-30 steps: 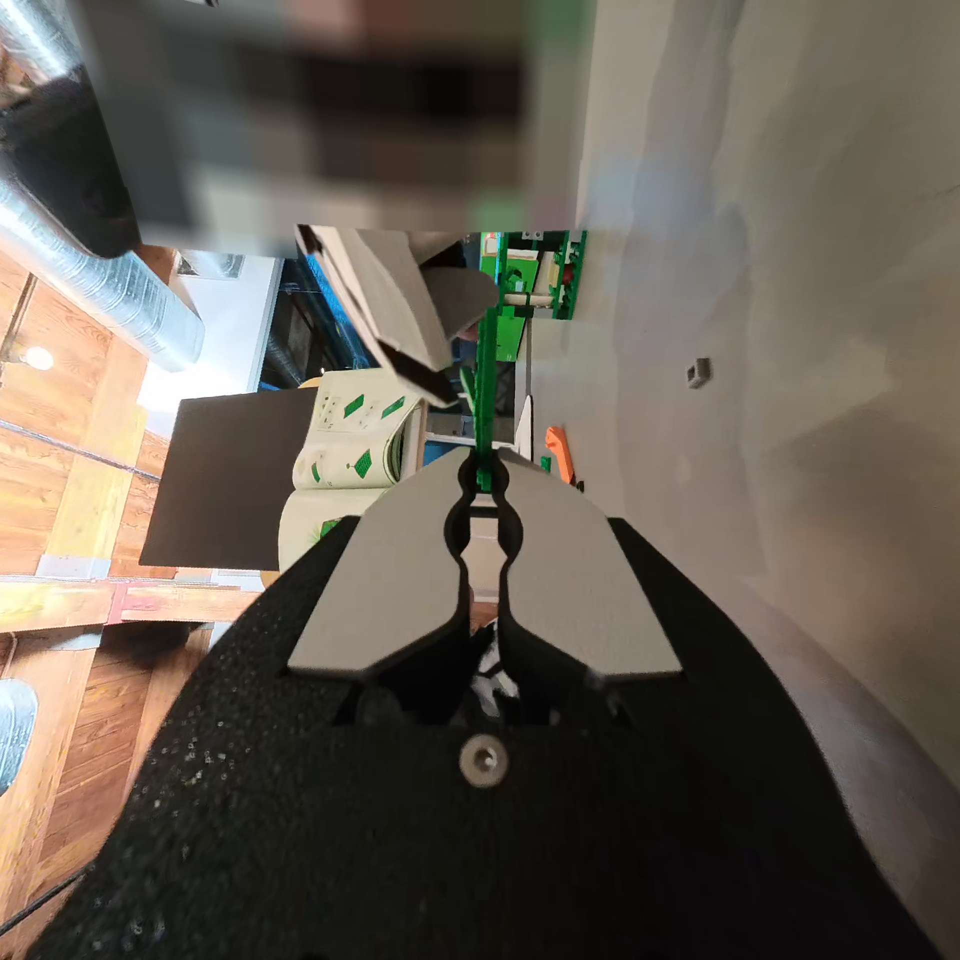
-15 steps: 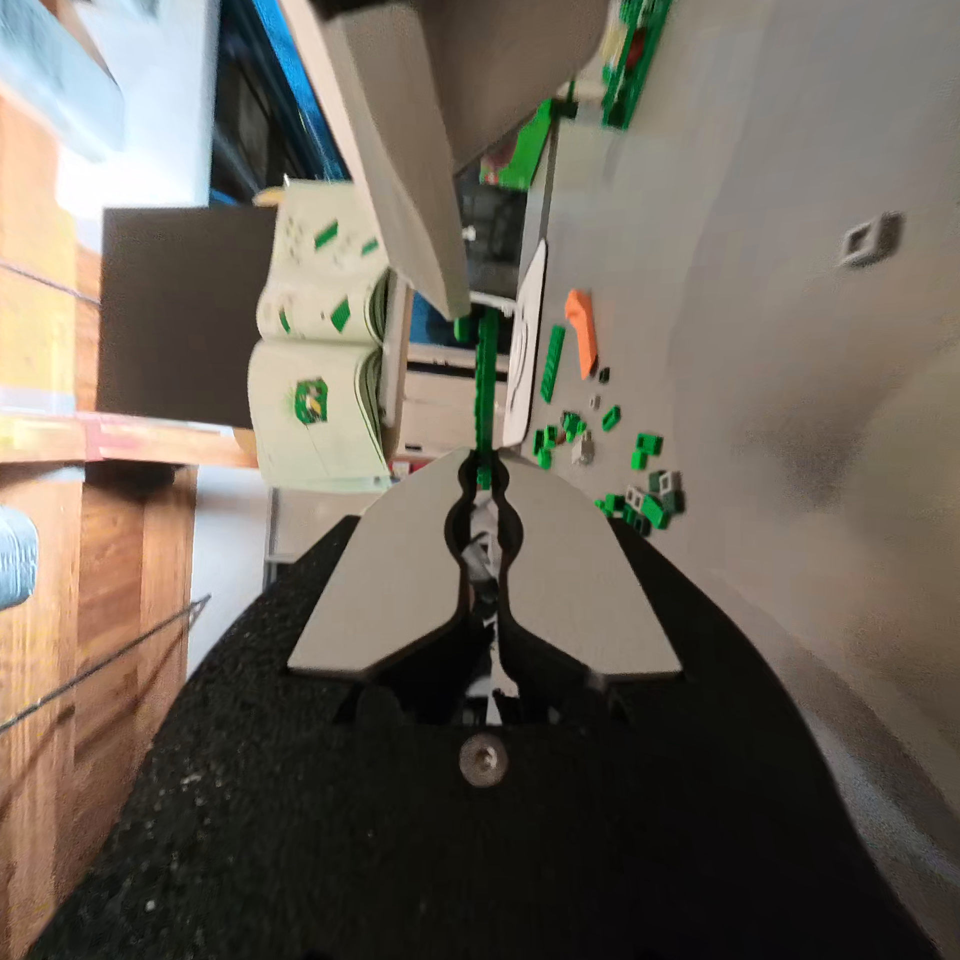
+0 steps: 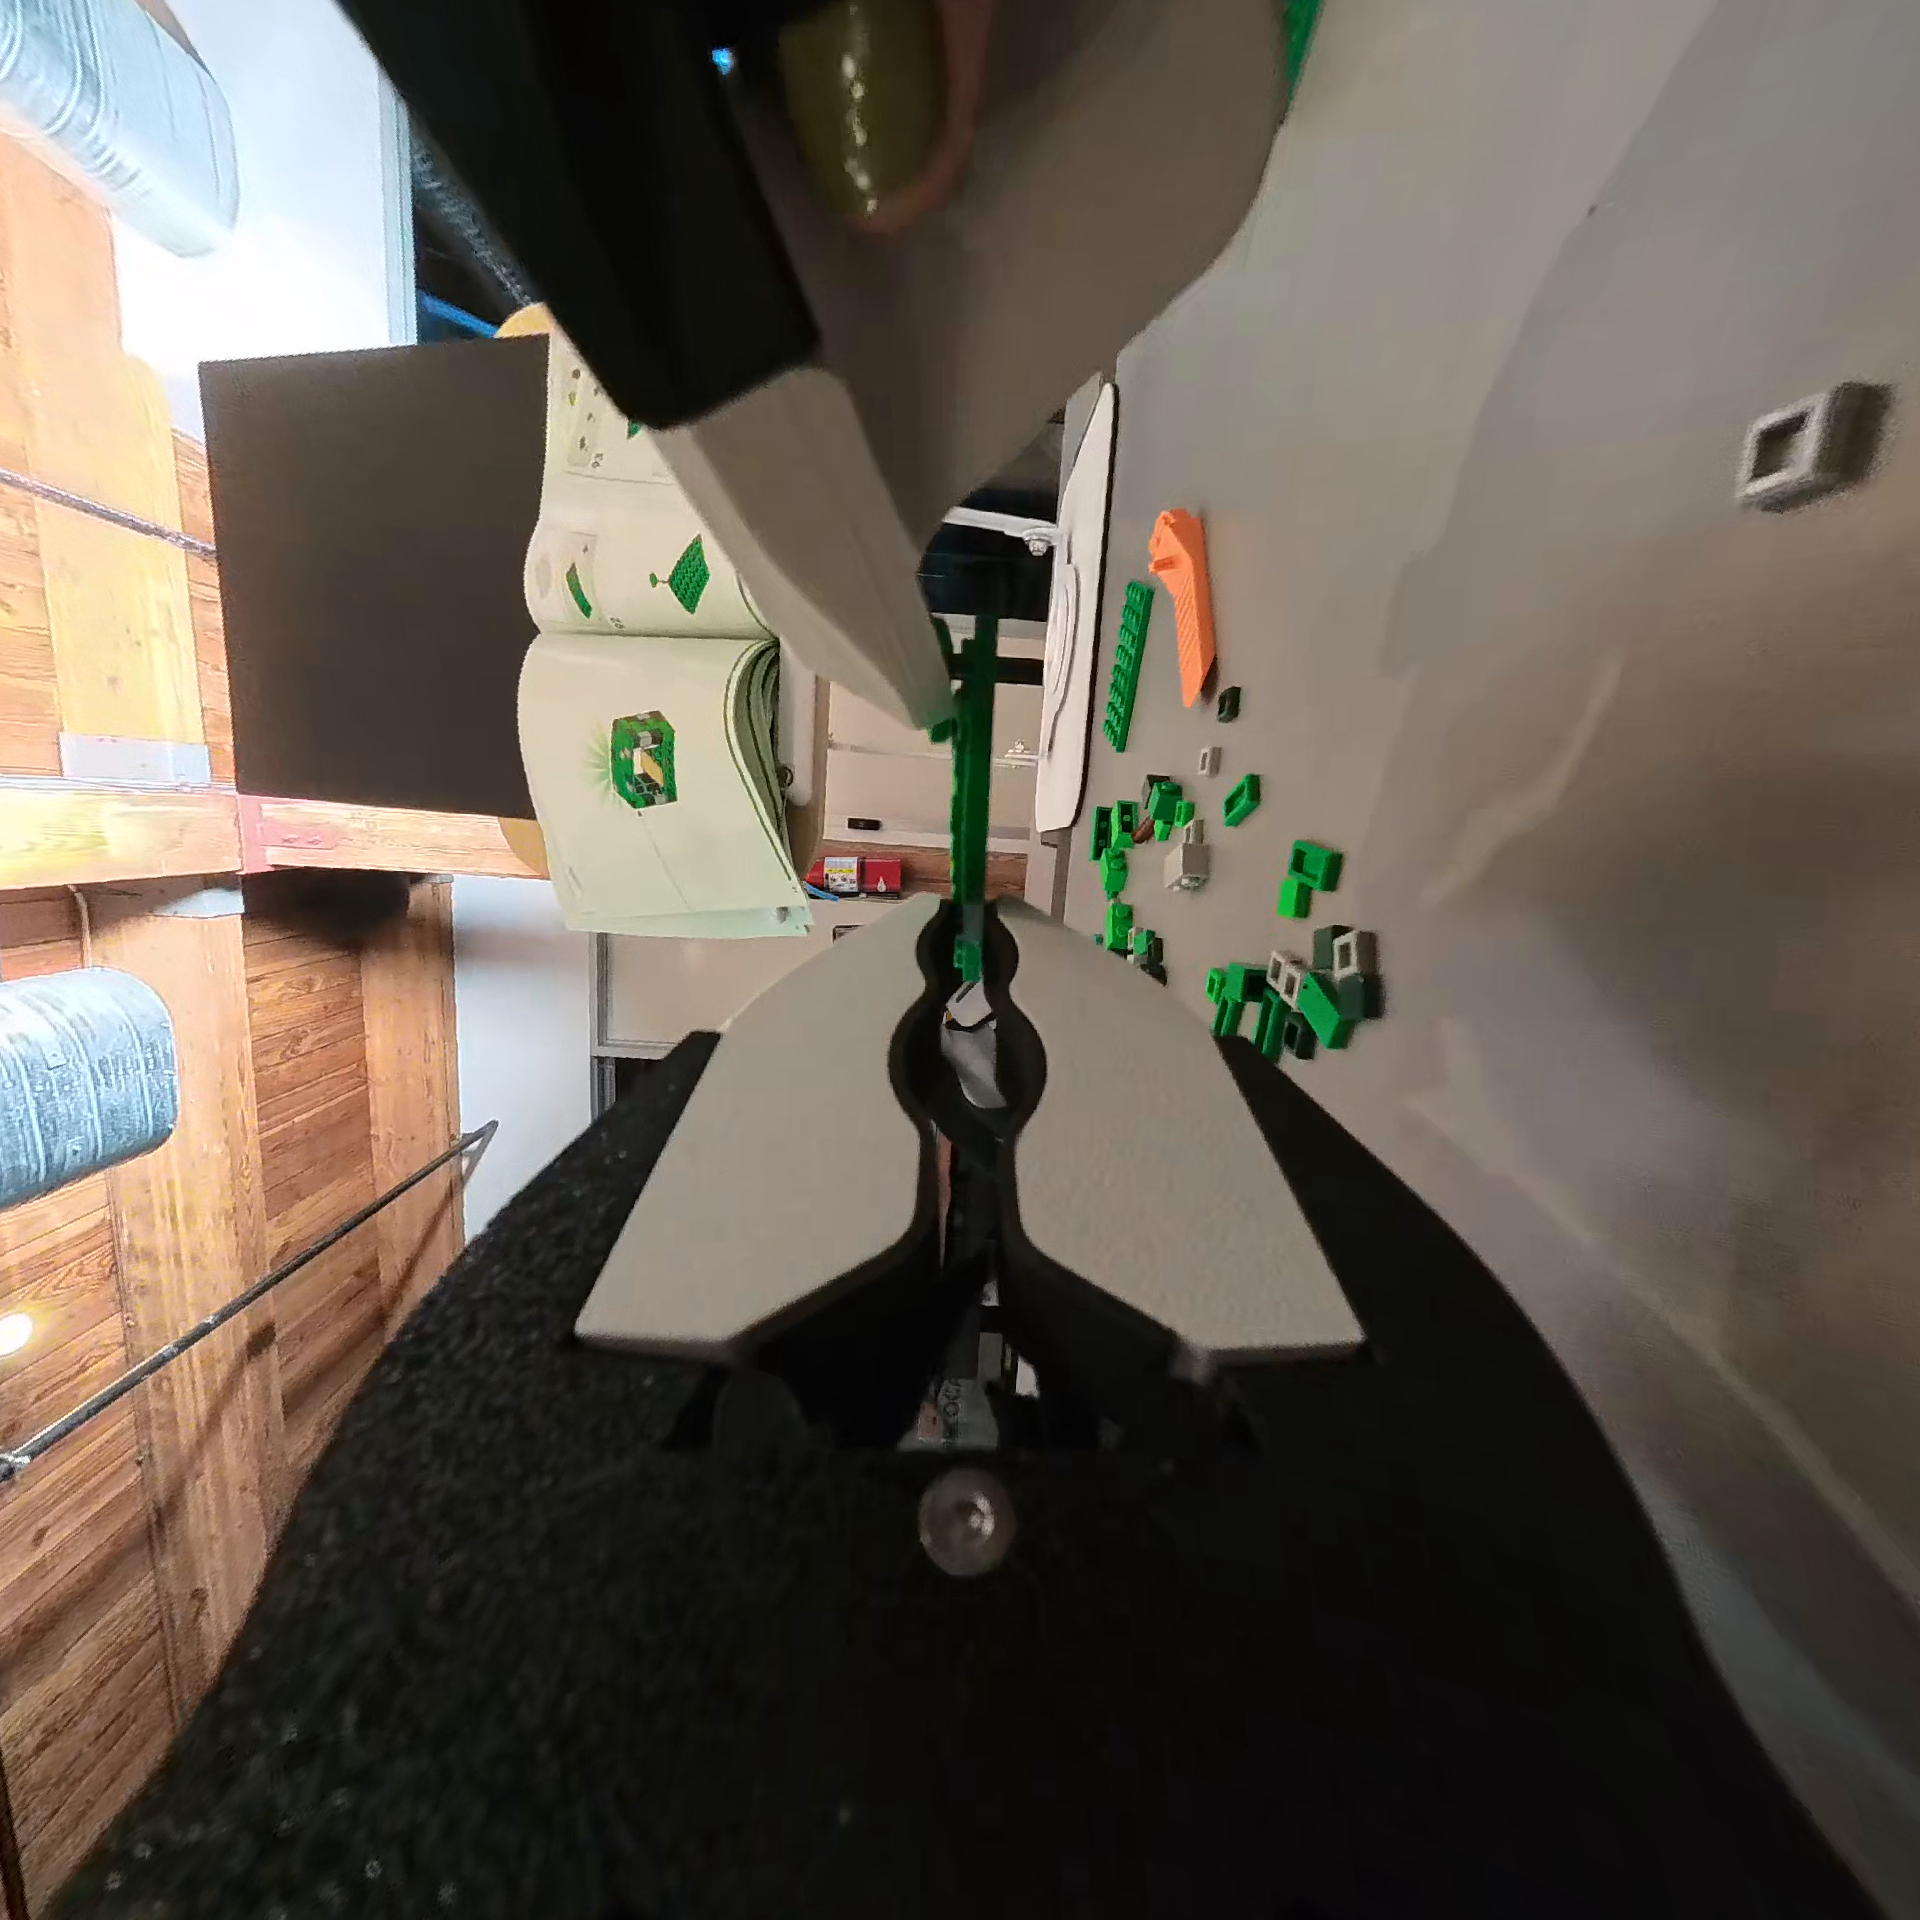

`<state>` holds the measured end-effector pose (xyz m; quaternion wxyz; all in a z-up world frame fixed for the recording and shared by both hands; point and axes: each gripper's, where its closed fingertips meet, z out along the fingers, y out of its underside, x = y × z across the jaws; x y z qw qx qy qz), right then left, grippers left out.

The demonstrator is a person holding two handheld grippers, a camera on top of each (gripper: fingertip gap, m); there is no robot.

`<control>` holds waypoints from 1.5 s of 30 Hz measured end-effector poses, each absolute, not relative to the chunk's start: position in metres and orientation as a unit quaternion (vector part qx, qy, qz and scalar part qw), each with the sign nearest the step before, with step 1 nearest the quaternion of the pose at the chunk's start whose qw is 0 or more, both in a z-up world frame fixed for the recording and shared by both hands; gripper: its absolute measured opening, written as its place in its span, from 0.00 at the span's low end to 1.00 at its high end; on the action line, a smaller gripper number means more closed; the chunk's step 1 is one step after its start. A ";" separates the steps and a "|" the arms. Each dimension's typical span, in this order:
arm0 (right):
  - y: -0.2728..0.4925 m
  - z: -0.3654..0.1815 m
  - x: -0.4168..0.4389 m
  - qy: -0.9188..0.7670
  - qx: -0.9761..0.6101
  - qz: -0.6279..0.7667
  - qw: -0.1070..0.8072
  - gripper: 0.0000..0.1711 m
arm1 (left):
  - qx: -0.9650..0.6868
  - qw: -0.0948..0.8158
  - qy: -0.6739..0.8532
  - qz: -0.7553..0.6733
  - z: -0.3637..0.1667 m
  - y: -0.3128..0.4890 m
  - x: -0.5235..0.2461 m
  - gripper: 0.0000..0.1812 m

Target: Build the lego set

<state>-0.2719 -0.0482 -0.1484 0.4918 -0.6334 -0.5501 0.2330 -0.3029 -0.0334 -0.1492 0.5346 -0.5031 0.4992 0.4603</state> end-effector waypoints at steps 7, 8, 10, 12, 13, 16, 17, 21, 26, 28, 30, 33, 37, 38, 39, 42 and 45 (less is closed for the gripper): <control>-0.051 -0.148 -0.272 -0.558 -0.629 0.235 0.487 0.06 | -0.499 0.536 0.501 0.461 -0.149 -0.034 -0.303 0.02; -0.052 -0.147 -0.272 -0.560 -0.627 0.236 0.486 0.07 | -0.498 0.537 0.501 0.460 -0.149 -0.034 -0.303 0.02; -0.054 -0.145 -0.272 -0.566 -0.620 0.243 0.486 0.08 | -0.495 0.542 0.502 0.458 -0.148 -0.034 -0.302 0.02; -0.057 -0.139 -0.271 -0.577 -0.600 0.254 0.492 0.10 | -0.490 0.547 0.503 0.456 -0.147 -0.035 -0.302 0.02; -0.061 -0.135 -0.271 -0.591 -0.578 0.266 0.495 0.12 | -0.486 0.552 0.506 0.450 -0.146 -0.036 -0.301 0.02; -0.082 -0.123 -0.263 -0.657 -0.487 0.319 0.480 0.17 | -0.467 0.578 0.529 0.409 -0.147 -0.043 -0.291 0.02; -0.093 -0.122 -0.258 -0.681 -0.453 0.348 0.458 0.18 | -0.455 0.590 0.542 0.388 -0.148 -0.047 -0.285 0.02; -0.108 -0.116 -0.240 -0.710 -0.391 0.402 0.426 0.25 | -0.425 0.631 0.550 0.346 -0.140 -0.061 -0.270 0.02; -0.115 -0.116 -0.231 -0.746 -0.318 0.352 0.468 0.25 | -0.422 0.654 0.548 0.307 -0.136 -0.068 -0.263 0.02; -0.106 -0.121 -0.233 -0.762 -0.302 0.268 0.507 0.25 | -0.428 0.654 0.548 0.296 -0.138 -0.068 -0.263 0.02; -0.099 -0.124 -0.235 -0.768 -0.276 0.188 0.546 0.24 | -0.431 0.653 0.551 0.290 -0.140 -0.068 -0.262 0.02; -0.097 -0.132 -0.240 -0.774 -0.232 0.104 0.580 0.22 | -0.434 0.651 0.554 0.284 -0.142 -0.069 -0.260 0.02; -0.092 -0.137 -0.245 -0.767 -0.191 0.024 0.612 0.19 | -0.440 0.648 0.554 0.282 -0.144 -0.068 -0.261 0.02; -0.091 -0.139 -0.246 -0.765 -0.188 0.014 0.616 0.17 | -0.441 0.648 0.553 0.282 -0.144 -0.068 -0.261 0.02; -0.090 -0.141 -0.247 -0.766 -0.185 0.004 0.615 0.16 | -0.442 0.648 0.553 0.282 -0.144 -0.067 -0.262 0.02; -0.088 -0.146 -0.250 -0.767 -0.189 -0.013 0.613 0.11 | -0.443 0.643 0.556 0.286 -0.146 -0.067 -0.262 0.02; -0.085 -0.146 -0.251 -0.762 -0.199 -0.017 0.617 0.06 | -0.450 0.633 0.557 0.294 -0.149 -0.065 -0.263 0.02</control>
